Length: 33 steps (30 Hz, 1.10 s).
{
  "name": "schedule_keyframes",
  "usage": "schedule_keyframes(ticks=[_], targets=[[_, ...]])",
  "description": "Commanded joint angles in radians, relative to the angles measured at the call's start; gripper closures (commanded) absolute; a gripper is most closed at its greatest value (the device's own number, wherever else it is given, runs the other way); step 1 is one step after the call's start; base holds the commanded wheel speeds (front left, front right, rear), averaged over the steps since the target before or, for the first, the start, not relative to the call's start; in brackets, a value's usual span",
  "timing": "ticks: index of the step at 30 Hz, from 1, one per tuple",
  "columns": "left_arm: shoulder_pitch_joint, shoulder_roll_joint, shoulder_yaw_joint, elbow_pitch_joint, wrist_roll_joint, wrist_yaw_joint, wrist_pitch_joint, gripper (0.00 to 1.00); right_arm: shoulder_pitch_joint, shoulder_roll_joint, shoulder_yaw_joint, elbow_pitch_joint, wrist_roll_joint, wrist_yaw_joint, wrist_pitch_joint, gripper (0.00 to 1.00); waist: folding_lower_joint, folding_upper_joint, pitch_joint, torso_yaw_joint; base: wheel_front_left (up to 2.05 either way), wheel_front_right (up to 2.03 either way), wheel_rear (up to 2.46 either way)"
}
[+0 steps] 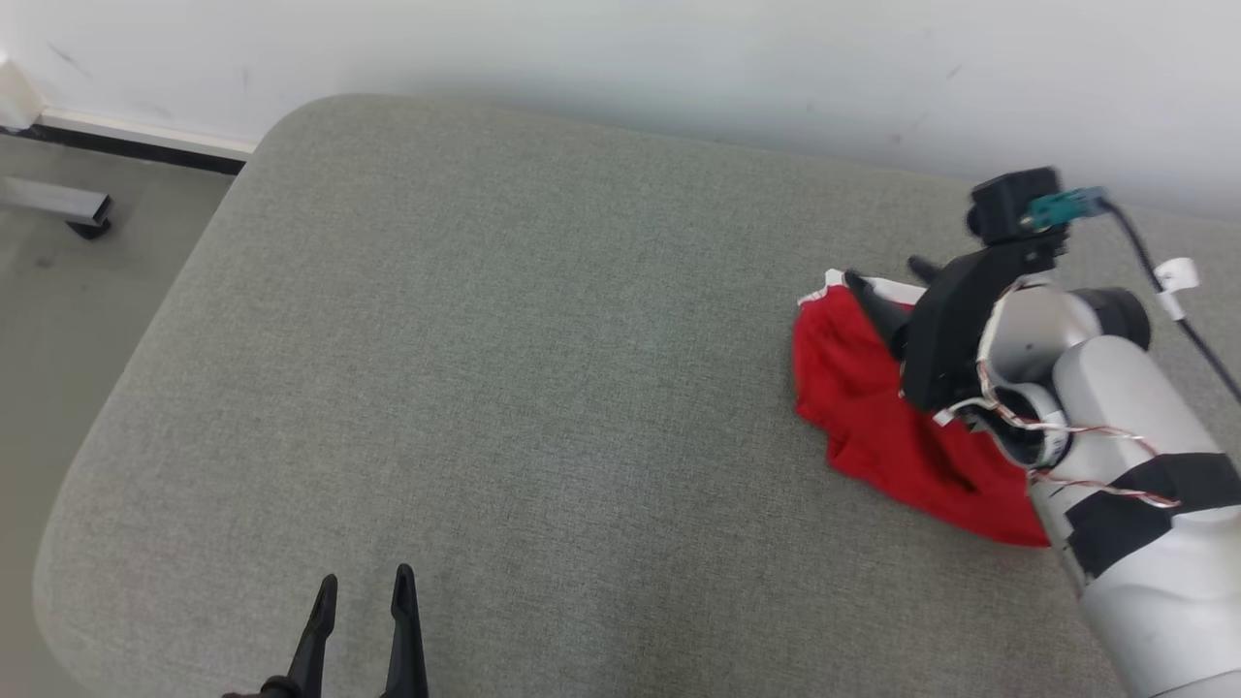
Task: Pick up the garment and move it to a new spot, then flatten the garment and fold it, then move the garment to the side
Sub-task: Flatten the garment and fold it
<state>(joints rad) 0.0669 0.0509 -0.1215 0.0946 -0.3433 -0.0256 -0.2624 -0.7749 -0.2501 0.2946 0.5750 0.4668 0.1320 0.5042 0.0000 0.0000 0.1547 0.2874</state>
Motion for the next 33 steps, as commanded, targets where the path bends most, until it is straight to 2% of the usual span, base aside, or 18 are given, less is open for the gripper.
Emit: schedule_keyframes(ticks=[1,7,12,17,21,22,23,24,33], targets=[[0.014,-0.001,0.002,-0.001,0.009,0.001,-0.003,0.00,-0.001,-0.010,-0.005,0.002,0.001,-0.003,-0.008,0.00,0.0000,0.0000,-0.008,-0.008,0.00,0.00,0.00],[0.015,-0.001,0.008,-0.005,0.021,-0.006,-0.003,0.00,0.038,-0.075,-0.118,0.058,-0.058,-0.003,-0.113,0.00,0.0000,0.0000,-0.033,-0.023,0.00,0.00,0.00],[0.017,-0.001,0.008,-0.007,0.022,-0.008,-0.003,0.00,0.095,-0.100,-0.200,0.116,-0.124,-0.003,-0.174,0.00,0.0000,0.0000,-0.035,-0.030,0.00,0.00,0.00],[0.017,-0.001,0.012,-0.011,0.019,-0.004,-0.003,0.00,0.148,-0.073,-0.212,0.137,-0.159,-0.003,-0.226,0.00,0.0000,0.0000,-0.027,-0.032,0.00,0.00,0.00],[0.015,-0.001,0.017,-0.005,0.015,-0.005,-0.003,0.00,0.179,-0.038,-0.181,0.122,-0.179,-0.003,-0.286,0.00,0.0000,0.0000,-0.029,-0.033,0.00,0.00,0.00],[0.014,-0.001,0.017,-0.004,0.015,-0.005,-0.003,0.00,0.189,-0.027,-0.168,0.118,-0.184,-0.003,-0.299,0.24,0.0000,0.0000,-0.031,-0.032,0.00,0.00,0.00],[0.014,-0.001,0.018,-0.003,0.014,-0.005,-0.003,0.00,0.200,-0.016,-0.151,0.111,-0.191,-0.003,-0.316,0.68,0.0000,0.0000,-0.034,-0.032,0.00,0.00,0.00],[0.016,-0.001,0.019,-0.002,0.014,-0.004,-0.003,0.00,0.210,-0.006,-0.130,0.104,-0.199,-0.003,-0.330,1.00,0.0000,0.0000,-0.037,-0.032,0.00,0.00,0.00],[0.031,-0.001,0.029,-0.005,0.016,-0.003,-0.003,0.00,0.295,0.089,0.089,0.088,-0.196,-0.003,-0.358,1.00,0.0000,0.0000,-0.057,-0.042,0.00,0.00,0.00]])
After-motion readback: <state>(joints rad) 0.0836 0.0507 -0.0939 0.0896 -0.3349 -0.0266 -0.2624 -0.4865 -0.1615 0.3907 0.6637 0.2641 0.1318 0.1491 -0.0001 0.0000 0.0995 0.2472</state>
